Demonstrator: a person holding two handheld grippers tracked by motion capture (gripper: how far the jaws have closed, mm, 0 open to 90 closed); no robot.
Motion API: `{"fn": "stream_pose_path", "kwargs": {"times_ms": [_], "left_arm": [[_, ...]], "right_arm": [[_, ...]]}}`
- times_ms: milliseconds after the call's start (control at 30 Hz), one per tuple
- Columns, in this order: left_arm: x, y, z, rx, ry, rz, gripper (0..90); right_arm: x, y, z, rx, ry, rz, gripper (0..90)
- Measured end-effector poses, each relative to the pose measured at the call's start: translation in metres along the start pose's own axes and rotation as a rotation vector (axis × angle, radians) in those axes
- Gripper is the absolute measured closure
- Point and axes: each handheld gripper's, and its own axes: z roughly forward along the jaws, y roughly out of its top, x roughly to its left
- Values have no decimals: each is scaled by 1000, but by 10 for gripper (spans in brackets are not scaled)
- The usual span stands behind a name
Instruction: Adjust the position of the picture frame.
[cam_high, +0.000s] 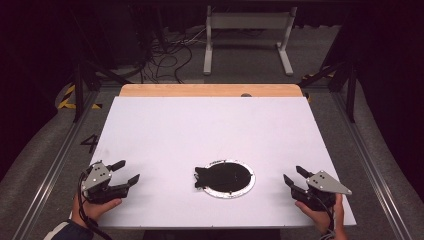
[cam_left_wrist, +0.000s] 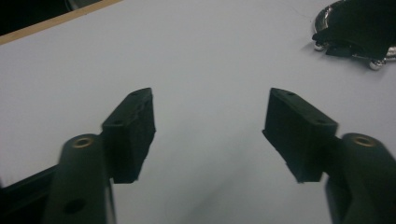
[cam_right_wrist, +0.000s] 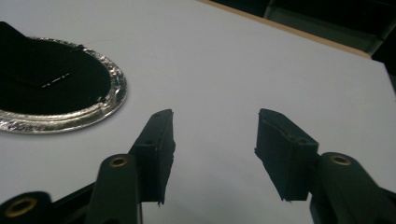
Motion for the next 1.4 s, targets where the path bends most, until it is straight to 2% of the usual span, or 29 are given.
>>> {"fn": "stream_pose_path", "kwargs": {"times_ms": [33,233,333,400,467,600,767,800,867,933,1000,1033,1067,1167,1400], "left_arm": [[0,1,3,5,-22,1,440],[-1,4,13,53,-58,18,675],[-3,7,21,76,-95,44,770],[-4,11,27,87,-102,67,832],[-5,16,34,84,-138,75,889],[-13,28,50,104,-173,119,900],[-24,48,76,103,-223,149,900],[-27,52,83,102,-241,151,900],[-29,55,87,106,-247,157,900],[-34,61,98,110,-257,171,900],[-40,69,114,120,-285,183,900],[-40,69,114,120,-285,183,900],[-41,72,118,121,-293,178,900],[-47,80,135,130,-313,187,900],[-56,86,154,142,-352,189,900]], "right_arm": [[2,-1,3,18,14,-6,570],[7,-1,9,52,81,-5,702],[11,1,12,75,108,-9,776],[14,1,14,89,130,-15,830],[19,1,17,107,156,-18,870],[33,3,22,143,201,-38,900],[53,6,29,171,249,-75,900],[55,7,30,175,253,-83,900],[60,8,32,179,266,-86,900],[65,10,33,183,277,-91,900],[71,11,35,187,293,-92,900],[71,11,35,187,293,-92,900],[77,12,37,194,313,-91,900],[85,13,40,203,325,-110,900],[94,17,45,208,319,-116,900]]}}
